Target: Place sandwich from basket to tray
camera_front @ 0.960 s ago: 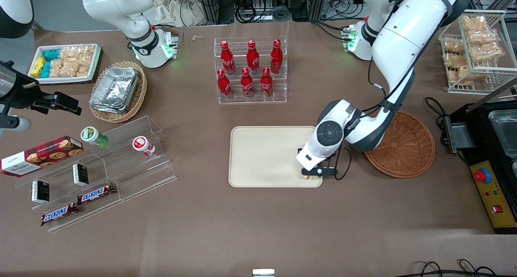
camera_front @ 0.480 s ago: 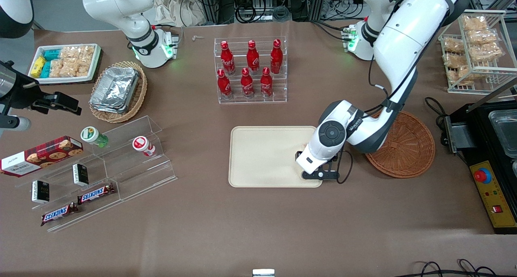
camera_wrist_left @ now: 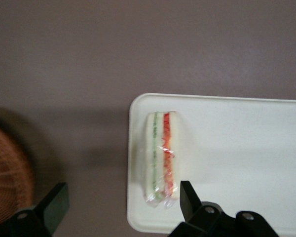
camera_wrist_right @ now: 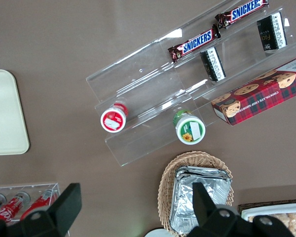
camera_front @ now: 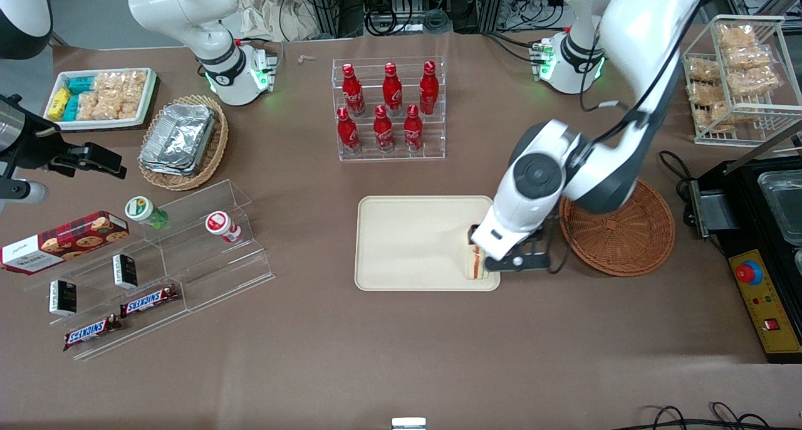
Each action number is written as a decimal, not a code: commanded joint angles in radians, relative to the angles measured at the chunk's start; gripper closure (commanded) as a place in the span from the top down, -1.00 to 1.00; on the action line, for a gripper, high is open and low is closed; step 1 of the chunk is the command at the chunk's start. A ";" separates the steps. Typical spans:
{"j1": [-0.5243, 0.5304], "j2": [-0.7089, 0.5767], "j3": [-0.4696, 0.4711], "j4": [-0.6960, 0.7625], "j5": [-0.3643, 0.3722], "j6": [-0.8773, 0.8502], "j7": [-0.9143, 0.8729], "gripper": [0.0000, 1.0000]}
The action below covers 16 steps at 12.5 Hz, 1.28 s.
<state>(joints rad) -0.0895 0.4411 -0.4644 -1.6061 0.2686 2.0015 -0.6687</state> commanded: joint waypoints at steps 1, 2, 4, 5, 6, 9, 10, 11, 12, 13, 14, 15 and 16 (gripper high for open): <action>0.078 -0.100 -0.007 -0.032 -0.052 -0.038 0.067 0.99; 0.100 -0.131 -0.005 -0.031 -0.084 -0.079 0.125 0.99; 0.148 -0.189 -0.005 -0.031 -0.140 -0.145 0.201 0.99; 0.165 -0.220 -0.003 -0.031 -0.152 -0.167 0.208 0.99; 0.183 -0.249 0.000 -0.032 -0.161 -0.191 0.212 0.99; 0.140 -0.364 0.152 -0.040 -0.248 -0.283 0.344 0.99; 0.110 -0.393 0.224 -0.043 -0.253 -0.317 0.394 0.99; 0.079 -0.421 0.280 -0.043 -0.255 -0.355 0.414 0.99; 0.059 -0.452 0.329 -0.052 -0.255 -0.365 0.413 0.99; 0.030 -0.482 0.375 -0.064 -0.258 -0.365 0.410 0.99; 0.001 -0.507 0.423 -0.078 -0.270 -0.366 0.408 0.99; -0.015 -0.527 0.447 -0.095 -0.276 -0.365 0.412 0.99; -0.015 -0.522 0.448 -0.087 -0.276 -0.365 0.411 0.99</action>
<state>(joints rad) -0.0726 -0.0447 -0.0480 -1.6531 0.0105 1.6348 -0.2679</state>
